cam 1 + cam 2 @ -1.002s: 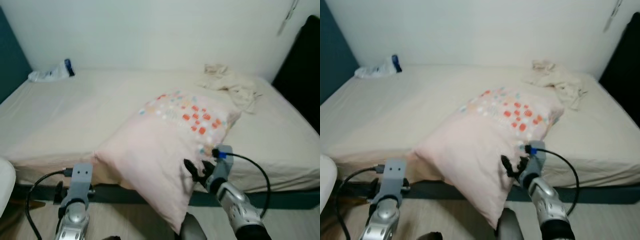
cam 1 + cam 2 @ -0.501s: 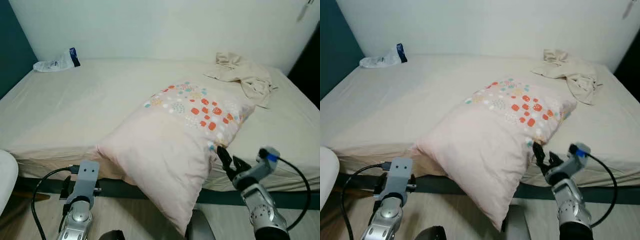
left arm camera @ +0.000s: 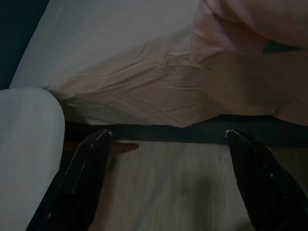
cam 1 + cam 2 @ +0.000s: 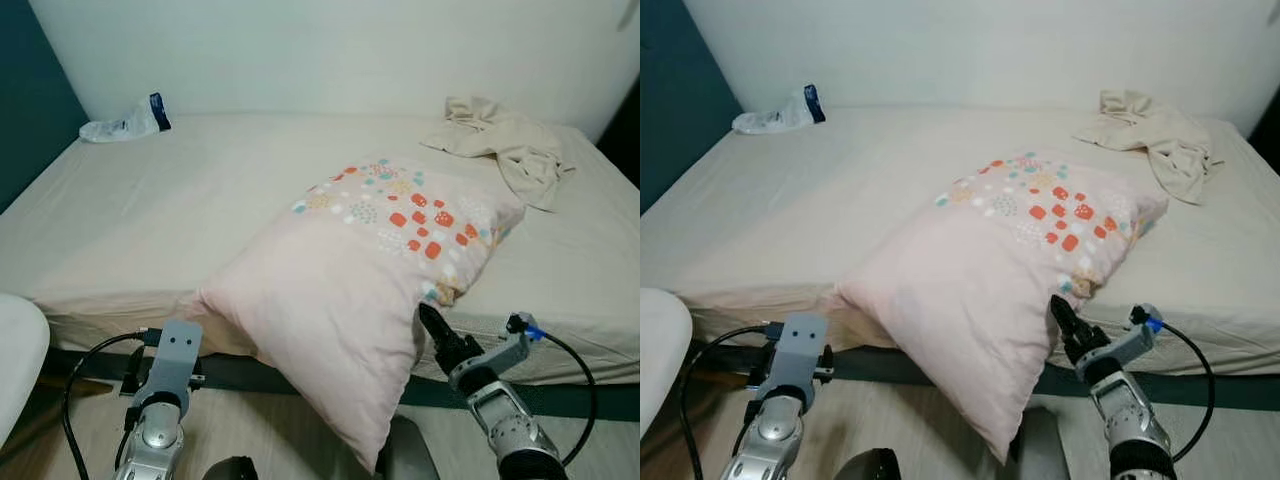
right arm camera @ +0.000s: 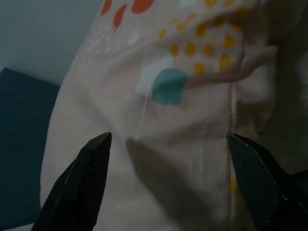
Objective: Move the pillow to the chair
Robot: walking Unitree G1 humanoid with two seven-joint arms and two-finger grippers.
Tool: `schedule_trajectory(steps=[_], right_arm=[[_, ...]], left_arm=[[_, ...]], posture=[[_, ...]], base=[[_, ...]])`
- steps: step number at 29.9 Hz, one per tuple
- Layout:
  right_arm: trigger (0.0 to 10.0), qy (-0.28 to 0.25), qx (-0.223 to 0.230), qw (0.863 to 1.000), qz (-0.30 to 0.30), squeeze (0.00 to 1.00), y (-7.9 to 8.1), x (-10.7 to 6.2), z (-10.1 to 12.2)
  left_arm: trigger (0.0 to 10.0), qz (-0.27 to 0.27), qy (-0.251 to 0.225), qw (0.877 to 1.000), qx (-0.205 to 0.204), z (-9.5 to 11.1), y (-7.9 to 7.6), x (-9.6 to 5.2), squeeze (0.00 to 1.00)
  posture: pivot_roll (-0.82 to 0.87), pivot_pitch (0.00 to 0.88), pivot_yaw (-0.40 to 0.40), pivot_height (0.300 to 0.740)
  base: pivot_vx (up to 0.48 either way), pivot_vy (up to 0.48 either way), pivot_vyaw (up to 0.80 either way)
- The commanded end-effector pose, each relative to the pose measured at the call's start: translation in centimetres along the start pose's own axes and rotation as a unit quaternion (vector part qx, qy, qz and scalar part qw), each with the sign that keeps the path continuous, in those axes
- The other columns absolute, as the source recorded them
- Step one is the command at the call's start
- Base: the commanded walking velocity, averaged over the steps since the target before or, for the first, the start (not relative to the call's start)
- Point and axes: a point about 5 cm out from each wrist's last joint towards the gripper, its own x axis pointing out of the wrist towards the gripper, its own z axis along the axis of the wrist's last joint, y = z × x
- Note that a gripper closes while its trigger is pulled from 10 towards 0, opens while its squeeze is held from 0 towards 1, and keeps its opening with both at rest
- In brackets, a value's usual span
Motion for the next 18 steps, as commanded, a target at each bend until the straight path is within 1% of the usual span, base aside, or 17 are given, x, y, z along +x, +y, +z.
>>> schedule_trajectory(steps=[1, 2, 4, 5, 9, 11, 15, 18], right_arm=[[10.0, 0.013, 0.016, 1.000, -0.017, 0.00, -0.9, -0.6, -0.7], [10.0, 0.019, 0.026, 0.999, -0.034, 0.00, -1.6, -1.0, -0.9], [10.0, 0.020, 0.029, 0.999, -0.041, 0.00, -1.8, -1.1, -1.0], [10.0, 0.021, 0.033, 0.998, -0.057, 0.00, -2.3, -1.3, -1.2], [10.0, 0.020, 0.039, 0.997, -0.064, 0.00, -2.4, -1.4, -1.3], [10.0, 0.020, 0.040, 0.998, -0.054, 0.00, -2.2, -1.1, -1.3], [10.0, 0.024, 0.046, 0.999, -0.014, 0.00, -1.2, -0.2, -1.2], [10.0, 0.036, 0.050, 0.998, 0.019, 0.00, -0.4, 0.3, -1.5]], left_arm=[[10.0, 0.001, 0.005, 1.000, 0.012, -0.3, 0.4, -0.3, 0.00], [10.0, 0.002, 0.003, 1.000, 0.011, -0.2, 0.6, -0.4, 0.00], [10.0, 0.003, 0.003, 1.000, 0.011, -0.2, 0.6, -0.5, 0.00], [10.0, 0.004, 0.002, 1.000, 0.011, -0.2, 0.7, -0.6, 0.00], [10.0, 0.007, 0.001, 1.000, 0.013, -0.1, 1.3, -1.2, 0.00], [10.0, 0.011, 0.000, 1.000, 0.016, -0.1, 1.7, -1.5, 0.00], [10.0, 0.022, -0.005, 1.000, 0.020, 0.3, 2.6, -1.9, 0.00], [10.0, 0.030, -0.007, 0.999, 0.018, 0.5, 3.3, -2.4, 0.00]], posture=[[0.01, 0.151, 0.054, 0.586], [0.02, 0.162, 0.052, 0.586], [0.02, 0.162, 0.052, 0.586], [0.03, 0.169, 0.055, 0.586], [0.04, 0.191, 0.060, 0.586], [0.06, 0.202, 0.062, 0.586], [0.08, 0.221, 0.060, 0.586], [0.11, 0.247, 0.057, 0.586]], base=[[0.000, 0.000, 0.00], [0.000, 0.000, 0.00], [0.000, 0.000, 0.00], [0.000, 0.000, 0.00], [0.000, 0.000, 0.00], [0.000, 0.000, 0.00], [0.000, 0.000, 0.00], [0.000, 0.000, 0.00]])
